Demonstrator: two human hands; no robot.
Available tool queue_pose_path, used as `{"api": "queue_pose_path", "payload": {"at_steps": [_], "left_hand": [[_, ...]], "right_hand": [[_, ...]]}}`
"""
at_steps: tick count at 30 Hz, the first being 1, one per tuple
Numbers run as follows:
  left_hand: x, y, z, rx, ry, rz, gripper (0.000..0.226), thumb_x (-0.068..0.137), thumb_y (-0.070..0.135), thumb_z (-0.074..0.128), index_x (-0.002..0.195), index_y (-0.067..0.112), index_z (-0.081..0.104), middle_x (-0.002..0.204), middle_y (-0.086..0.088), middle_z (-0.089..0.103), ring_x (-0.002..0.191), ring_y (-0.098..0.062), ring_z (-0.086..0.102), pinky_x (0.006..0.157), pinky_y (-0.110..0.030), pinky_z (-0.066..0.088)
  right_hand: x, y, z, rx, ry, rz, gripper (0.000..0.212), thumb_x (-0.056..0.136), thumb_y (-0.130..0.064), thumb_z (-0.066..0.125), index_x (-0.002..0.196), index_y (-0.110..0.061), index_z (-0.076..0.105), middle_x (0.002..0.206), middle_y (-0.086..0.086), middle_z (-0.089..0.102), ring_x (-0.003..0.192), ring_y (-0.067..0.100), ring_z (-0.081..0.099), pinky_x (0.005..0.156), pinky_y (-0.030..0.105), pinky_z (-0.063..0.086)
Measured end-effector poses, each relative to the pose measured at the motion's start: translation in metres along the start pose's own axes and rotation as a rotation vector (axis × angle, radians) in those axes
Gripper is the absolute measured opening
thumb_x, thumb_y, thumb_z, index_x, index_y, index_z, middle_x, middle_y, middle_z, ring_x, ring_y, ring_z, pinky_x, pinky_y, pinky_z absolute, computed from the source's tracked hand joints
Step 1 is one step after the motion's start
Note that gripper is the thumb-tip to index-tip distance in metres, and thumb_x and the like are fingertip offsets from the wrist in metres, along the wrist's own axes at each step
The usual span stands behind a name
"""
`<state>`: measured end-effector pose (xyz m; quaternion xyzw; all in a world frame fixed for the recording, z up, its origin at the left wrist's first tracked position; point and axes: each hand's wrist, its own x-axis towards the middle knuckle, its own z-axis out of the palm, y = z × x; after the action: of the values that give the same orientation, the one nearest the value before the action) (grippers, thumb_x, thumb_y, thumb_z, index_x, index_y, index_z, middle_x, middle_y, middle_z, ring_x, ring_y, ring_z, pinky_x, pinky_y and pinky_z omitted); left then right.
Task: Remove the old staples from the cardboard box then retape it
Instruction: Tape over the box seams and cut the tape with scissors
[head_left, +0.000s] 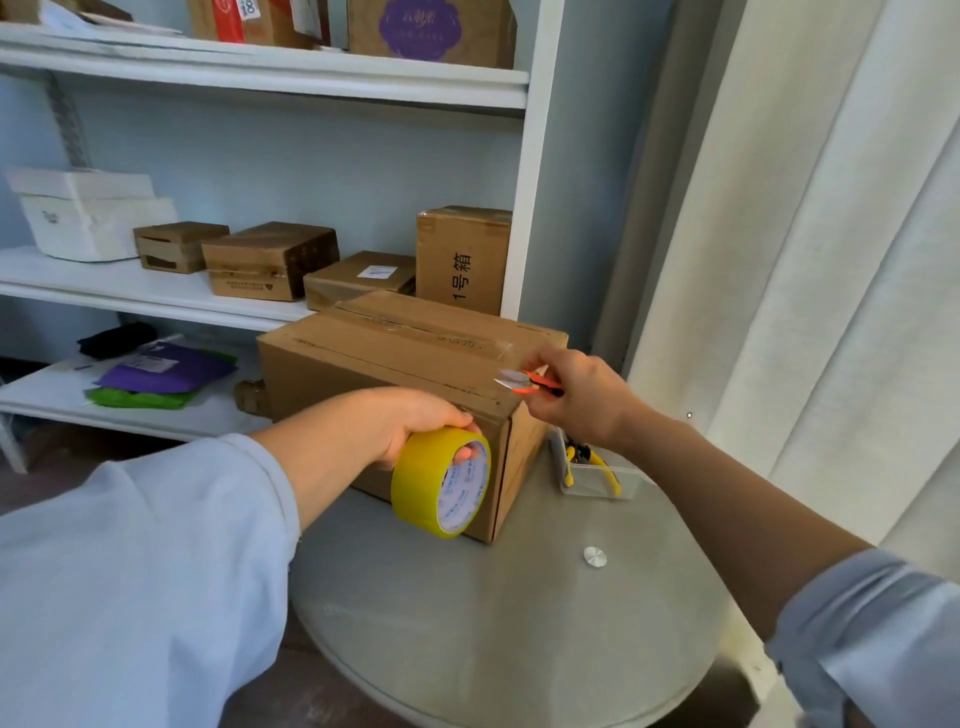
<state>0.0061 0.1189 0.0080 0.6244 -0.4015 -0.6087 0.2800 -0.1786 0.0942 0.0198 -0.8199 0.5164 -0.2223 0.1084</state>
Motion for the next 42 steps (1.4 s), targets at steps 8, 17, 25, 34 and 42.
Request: {"api": "queue_pose_path", "payload": {"at_steps": [8,17,25,34,42], "left_hand": [[-0.001,0.004,0.001,0.026,0.014,0.018,0.021,0.096,0.021,0.053,0.083,0.008,0.063,0.074,-0.012,0.063,0.036,-0.009,0.055,0.039,-0.018,0.050],[-0.004,0.000,0.000,-0.032,-0.013,-0.001,0.019,0.096,0.021,0.053,0.089,0.007,0.063,0.063,-0.010,0.064,0.035,-0.009,0.055,0.036,-0.019,0.048],[-0.005,-0.004,-0.002,-0.064,-0.043,-0.015,0.017,0.096,0.018,0.052,0.089,0.007,0.063,0.057,-0.009,0.064,0.035,-0.010,0.055,0.036,-0.018,0.048],[-0.004,-0.005,-0.001,-0.094,-0.056,-0.028,0.018,0.096,0.019,0.053,0.087,0.006,0.063,0.055,-0.009,0.064,0.034,-0.010,0.054,0.036,-0.017,0.048],[-0.002,-0.005,-0.002,-0.083,-0.062,-0.029,0.019,0.096,0.020,0.053,0.088,0.006,0.064,0.056,-0.009,0.064,0.034,-0.010,0.054,0.036,-0.017,0.048]], "right_hand": [[-0.021,0.008,-0.010,-0.366,-0.048,-0.150,0.032,0.091,-0.039,0.059,0.122,-0.033,0.054,0.112,-0.008,0.064,0.098,0.013,0.058,0.079,0.030,0.052],[-0.019,0.005,0.004,-0.532,0.056,-0.300,0.037,0.092,-0.040,0.058,0.128,-0.034,0.050,0.121,-0.008,0.060,0.110,0.015,0.056,0.078,0.032,0.052],[-0.026,0.016,0.000,-0.463,0.063,-0.250,0.033,0.092,-0.039,0.057,0.124,-0.032,0.056,0.115,-0.011,0.063,0.105,0.011,0.057,0.075,0.024,0.048],[-0.021,0.008,0.013,-0.578,0.135,-0.347,0.038,0.096,-0.040,0.050,0.133,-0.033,0.048,0.117,-0.007,0.061,0.110,0.017,0.057,0.071,0.028,0.046],[-0.018,0.008,0.025,-0.623,0.148,-0.372,0.039,0.099,-0.038,0.043,0.137,-0.030,0.044,0.126,-0.003,0.057,0.110,0.023,0.059,0.072,0.034,0.051]]}}
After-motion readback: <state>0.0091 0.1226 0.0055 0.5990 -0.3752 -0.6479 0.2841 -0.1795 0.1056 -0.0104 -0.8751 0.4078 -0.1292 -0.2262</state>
